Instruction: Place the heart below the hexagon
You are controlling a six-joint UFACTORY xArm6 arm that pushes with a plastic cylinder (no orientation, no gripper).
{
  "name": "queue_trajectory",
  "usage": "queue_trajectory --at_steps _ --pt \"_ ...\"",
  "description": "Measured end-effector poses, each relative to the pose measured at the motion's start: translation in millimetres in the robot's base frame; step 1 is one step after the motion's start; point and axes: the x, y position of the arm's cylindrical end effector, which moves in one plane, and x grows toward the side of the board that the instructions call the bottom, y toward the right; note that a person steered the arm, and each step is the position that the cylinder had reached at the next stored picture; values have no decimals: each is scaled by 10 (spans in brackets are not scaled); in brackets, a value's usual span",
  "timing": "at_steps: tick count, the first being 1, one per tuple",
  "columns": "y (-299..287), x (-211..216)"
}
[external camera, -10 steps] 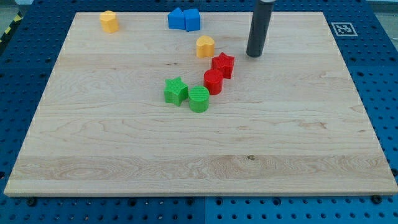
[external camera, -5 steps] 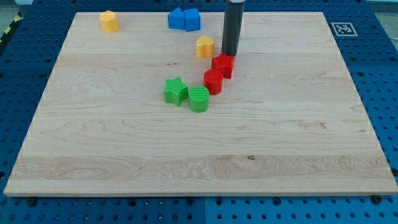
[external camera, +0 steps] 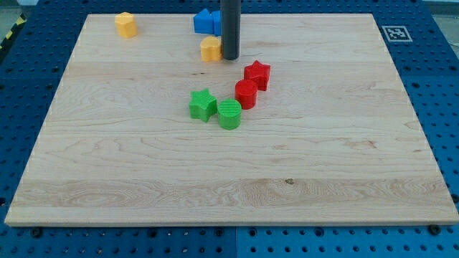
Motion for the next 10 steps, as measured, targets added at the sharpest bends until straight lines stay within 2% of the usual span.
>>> queue_trajectory --at_steps 3,5,10 --pt "-484 -102" --pt "-1206 -101" --pt "-1462 -379"
